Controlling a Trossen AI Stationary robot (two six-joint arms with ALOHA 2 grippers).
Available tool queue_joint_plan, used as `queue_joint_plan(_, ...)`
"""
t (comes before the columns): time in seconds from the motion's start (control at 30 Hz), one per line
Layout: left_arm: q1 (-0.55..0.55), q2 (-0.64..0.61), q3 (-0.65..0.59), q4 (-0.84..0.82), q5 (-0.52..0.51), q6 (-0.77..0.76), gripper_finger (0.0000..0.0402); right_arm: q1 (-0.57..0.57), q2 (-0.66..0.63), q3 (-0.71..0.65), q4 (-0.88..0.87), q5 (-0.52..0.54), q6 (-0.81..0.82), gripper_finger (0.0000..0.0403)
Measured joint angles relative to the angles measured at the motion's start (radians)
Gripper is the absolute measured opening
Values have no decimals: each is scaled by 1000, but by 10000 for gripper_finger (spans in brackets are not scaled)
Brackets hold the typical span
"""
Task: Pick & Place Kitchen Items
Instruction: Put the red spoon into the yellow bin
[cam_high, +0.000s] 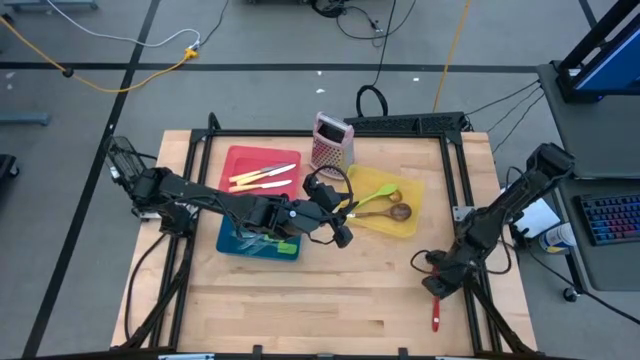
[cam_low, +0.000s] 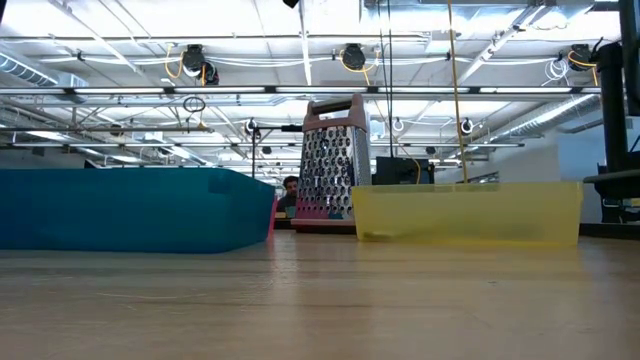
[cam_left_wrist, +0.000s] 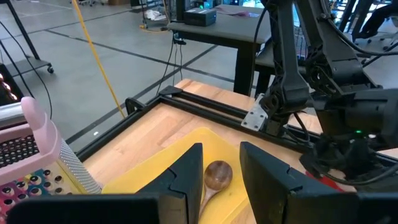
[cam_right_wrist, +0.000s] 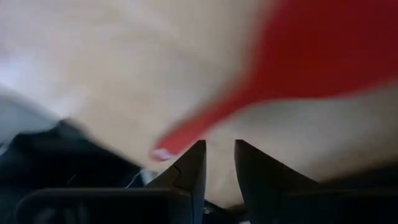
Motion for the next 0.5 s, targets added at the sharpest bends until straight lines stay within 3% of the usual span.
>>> queue_joint_plan(0.2,0,0,0,0,0,0,111,22,0,0,-108,-39,99,77)
queue_joint_plan(0.5,0,0,0,0,0,0,111,22,0,0,-51,83,37,87)
